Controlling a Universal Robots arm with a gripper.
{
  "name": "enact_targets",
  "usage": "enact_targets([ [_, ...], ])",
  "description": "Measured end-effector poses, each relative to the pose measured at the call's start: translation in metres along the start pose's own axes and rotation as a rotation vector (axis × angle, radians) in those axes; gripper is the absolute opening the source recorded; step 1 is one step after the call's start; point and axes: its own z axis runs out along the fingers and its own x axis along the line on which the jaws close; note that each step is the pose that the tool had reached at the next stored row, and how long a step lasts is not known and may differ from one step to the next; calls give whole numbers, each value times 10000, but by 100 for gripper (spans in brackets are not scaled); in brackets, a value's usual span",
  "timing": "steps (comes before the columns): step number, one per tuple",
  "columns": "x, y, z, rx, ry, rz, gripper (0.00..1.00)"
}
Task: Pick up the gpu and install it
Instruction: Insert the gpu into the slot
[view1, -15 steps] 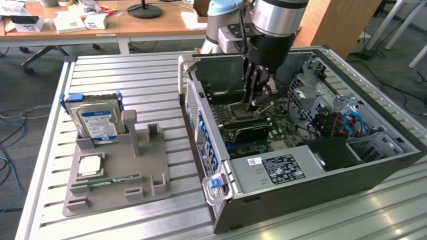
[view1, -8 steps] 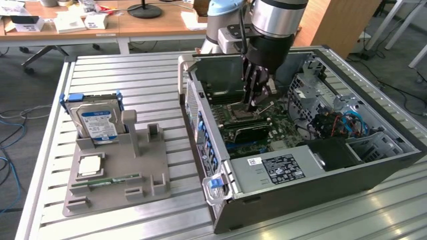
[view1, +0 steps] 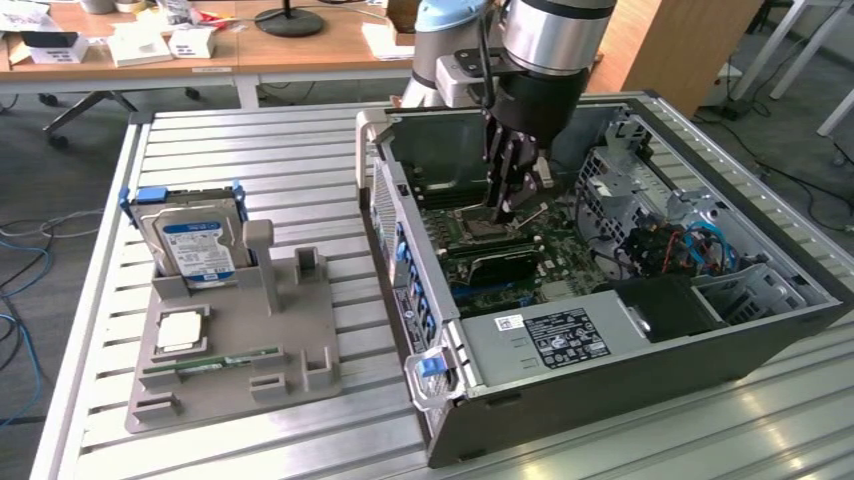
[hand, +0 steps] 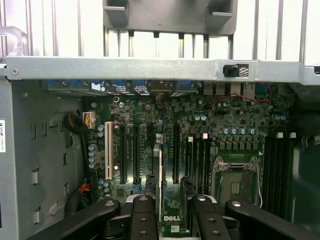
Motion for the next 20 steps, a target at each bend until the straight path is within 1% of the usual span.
enact_targets([
  [3,0,0,8,2,-4,0,33],
  [9,1,1,76,0,0,0,33],
  [14,1,0,85,0,0,1,33],
  [18,1,-35,94,1,-2,0,33],
  [20,1,-39,102,0,1,1,33],
])
